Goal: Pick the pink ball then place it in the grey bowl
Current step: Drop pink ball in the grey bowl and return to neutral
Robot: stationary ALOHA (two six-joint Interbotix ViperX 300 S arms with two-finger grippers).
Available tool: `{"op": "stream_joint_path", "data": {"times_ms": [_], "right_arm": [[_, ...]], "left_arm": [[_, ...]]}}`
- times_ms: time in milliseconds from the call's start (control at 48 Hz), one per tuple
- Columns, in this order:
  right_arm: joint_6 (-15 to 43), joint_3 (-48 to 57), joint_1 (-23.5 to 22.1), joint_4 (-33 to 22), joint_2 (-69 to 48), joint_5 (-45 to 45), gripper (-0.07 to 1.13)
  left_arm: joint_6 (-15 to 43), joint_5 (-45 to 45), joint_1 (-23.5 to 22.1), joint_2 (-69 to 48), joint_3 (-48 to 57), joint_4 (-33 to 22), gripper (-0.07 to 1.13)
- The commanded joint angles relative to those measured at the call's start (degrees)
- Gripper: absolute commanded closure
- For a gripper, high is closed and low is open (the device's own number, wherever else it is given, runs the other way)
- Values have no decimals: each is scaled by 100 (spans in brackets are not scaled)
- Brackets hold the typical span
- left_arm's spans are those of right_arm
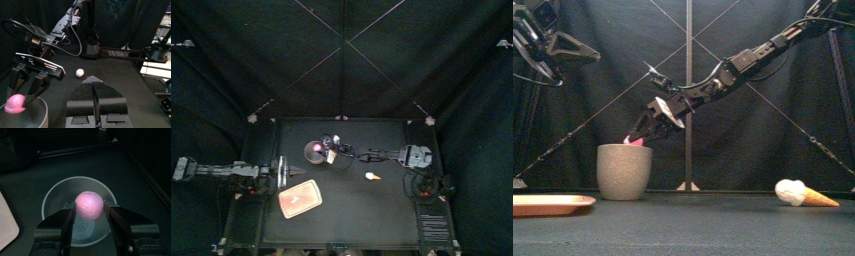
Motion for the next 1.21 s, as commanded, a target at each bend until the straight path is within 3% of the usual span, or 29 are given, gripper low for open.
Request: {"op": "stream_joint_path", "data": {"times_ms": [21, 167, 521, 917, 1208], "right_arm": [[0, -149, 0, 62, -141, 9, 23], [9, -141, 35, 158, -167, 44, 12], [-9, 352, 97, 202, -729, -246, 12], [0, 2944, 501, 316, -2848, -1740, 12], [0, 4438, 1274, 334, -4254, -2399, 12]], "left_arm": [[-9, -53, 9, 18, -79, -9, 100], [0, -53, 18, 18, -79, -62, 100], [-9, -35, 9, 18, -62, -79, 100], [0, -18, 9, 18, -53, -79, 100], [9, -18, 9, 9, -26, -79, 100]]}}
